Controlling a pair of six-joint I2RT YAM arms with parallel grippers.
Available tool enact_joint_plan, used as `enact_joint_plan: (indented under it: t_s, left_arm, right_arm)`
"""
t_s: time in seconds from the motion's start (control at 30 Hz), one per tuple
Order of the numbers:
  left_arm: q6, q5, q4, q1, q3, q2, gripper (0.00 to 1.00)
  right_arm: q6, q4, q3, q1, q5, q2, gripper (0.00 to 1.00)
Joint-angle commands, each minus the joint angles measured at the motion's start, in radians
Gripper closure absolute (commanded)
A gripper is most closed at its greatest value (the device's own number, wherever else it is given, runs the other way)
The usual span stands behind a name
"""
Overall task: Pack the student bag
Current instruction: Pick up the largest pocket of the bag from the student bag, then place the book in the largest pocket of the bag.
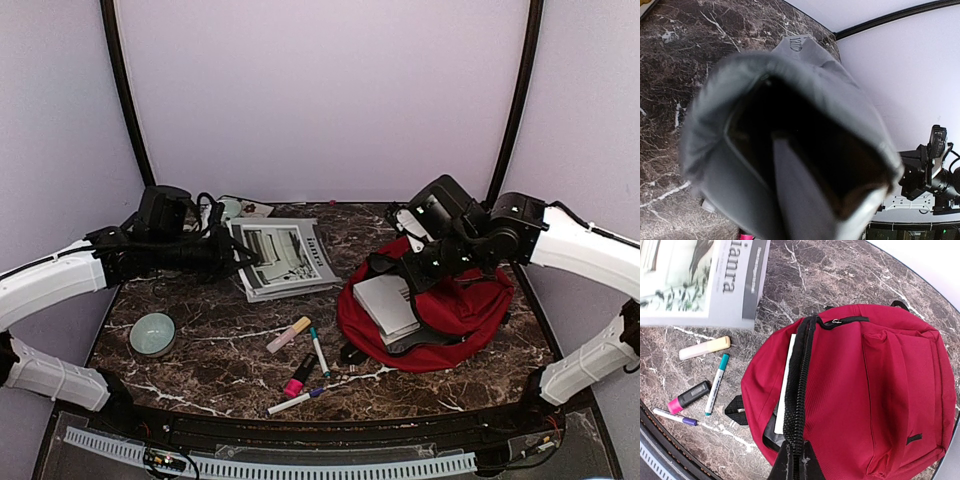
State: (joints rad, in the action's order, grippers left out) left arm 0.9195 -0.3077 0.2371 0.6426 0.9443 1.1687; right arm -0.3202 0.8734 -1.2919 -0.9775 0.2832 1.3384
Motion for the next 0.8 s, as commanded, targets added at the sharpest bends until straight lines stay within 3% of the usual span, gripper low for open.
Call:
enact_joint_plan:
  t_s: [0.0, 0.4, 0.57, 0.77]
  left_arm:
    - [0.058, 0.076, 0.009, 0.076, 0.029, -0.026, 1.0]
    - [0.286, 0.19, 0.06, 0.281, -0.024, -0.036, 1.0]
    - [0.342, 0.207, -0.047, 0.35, -0.073, -0.051, 1.0]
    - [0.324, 0.117, -0.153, 0.356, -0.076, 0.009, 1.0]
  right_arm:
    - [-0.003, -0.087, 0.023, -0.007, 0.031, -0.024, 1.0]
    - [-0.04, -0.099, -0.036, -0.006, -0.009, 0.008, 1.0]
    - [-0.021, -0.114, -0.038, -0.004, -0.029, -0.014, 1.0]
    - [-0.01, -0.174, -0.004, -0.004, 0.019, -0.077, 1.0]
